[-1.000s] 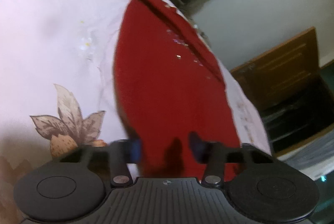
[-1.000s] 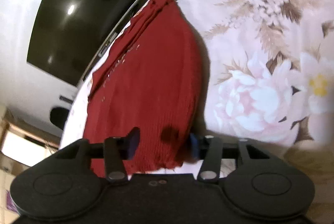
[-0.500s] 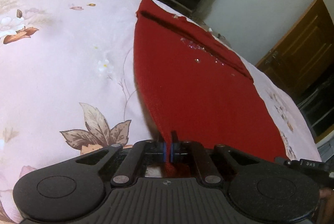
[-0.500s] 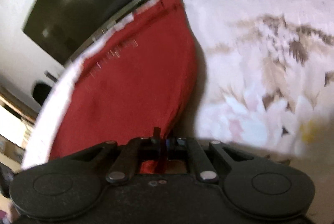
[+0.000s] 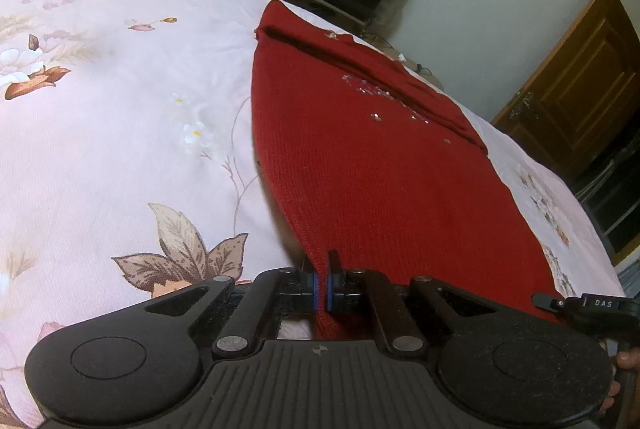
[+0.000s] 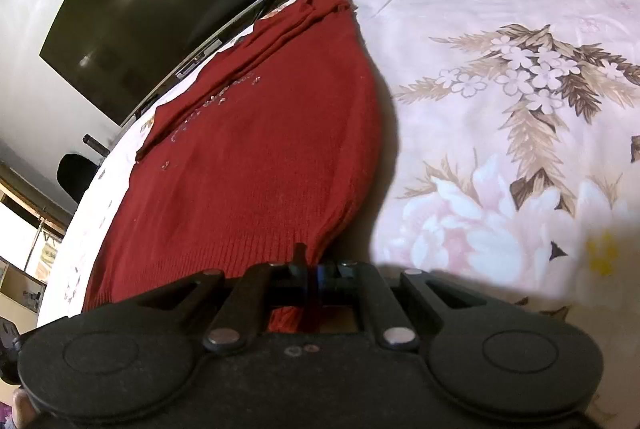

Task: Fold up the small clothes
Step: 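Lift the hem with both grippers and fold it over toward the collar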

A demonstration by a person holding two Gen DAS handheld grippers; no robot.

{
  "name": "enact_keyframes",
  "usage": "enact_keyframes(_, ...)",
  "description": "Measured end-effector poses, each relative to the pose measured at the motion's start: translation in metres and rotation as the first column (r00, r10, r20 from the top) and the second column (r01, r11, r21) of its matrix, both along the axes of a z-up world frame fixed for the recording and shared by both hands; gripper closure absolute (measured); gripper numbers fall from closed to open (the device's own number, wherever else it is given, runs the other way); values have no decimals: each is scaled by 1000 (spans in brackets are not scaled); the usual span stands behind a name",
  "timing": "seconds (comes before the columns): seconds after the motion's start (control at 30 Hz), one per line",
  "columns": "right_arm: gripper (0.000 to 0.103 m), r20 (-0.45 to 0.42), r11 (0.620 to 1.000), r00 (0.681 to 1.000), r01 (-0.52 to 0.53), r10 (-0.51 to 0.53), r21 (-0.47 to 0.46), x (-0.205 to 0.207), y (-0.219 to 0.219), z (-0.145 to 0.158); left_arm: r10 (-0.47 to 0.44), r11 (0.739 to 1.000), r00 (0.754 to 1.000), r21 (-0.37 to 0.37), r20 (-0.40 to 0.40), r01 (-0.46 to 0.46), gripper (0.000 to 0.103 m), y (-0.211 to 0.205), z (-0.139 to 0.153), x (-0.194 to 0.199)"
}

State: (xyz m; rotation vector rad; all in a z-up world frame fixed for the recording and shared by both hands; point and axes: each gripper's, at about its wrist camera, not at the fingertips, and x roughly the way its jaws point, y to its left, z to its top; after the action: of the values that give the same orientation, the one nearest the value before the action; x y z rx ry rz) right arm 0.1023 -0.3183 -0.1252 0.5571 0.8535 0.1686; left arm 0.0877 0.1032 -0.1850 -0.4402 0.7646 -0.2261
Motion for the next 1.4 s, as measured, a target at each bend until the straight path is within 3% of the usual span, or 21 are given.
enact_keyframes(0.17,98,4,1000,1000,6,-6,2,-2,0,2,9,1000,1000,-30,5,-8,99,4,1,-3)
enact_keyframes(0.33,98,38,1000,999,-1,2,-13,-7,2,13,33,994,999,-109,20,-30,99,16,3,-8)
enact_keyframes(0.6,98,129,999,992,-8,13,-35,-3,9,43,90,965,985,-256,145,-51,99,38,25,-7)
enact_keyframes(0.77,98,215,998,976,-29,42,-63,19,12,72,86,963,975,-268,206,-28,99,41,52,14)
enact_keyframes(1.03,98,345,996,937,-15,45,-88,77,9,118,73,963,952,-268,296,10,99,37,108,82)
enact_keyframes(1.17,98,385,997,922,0,29,-76,121,2,131,60,972,945,-233,322,17,99,33,128,136)
enact_keyframes(1.4,98,392,997,919,-19,45,-70,224,2,131,55,981,956,-192,289,1,99,28,131,244)
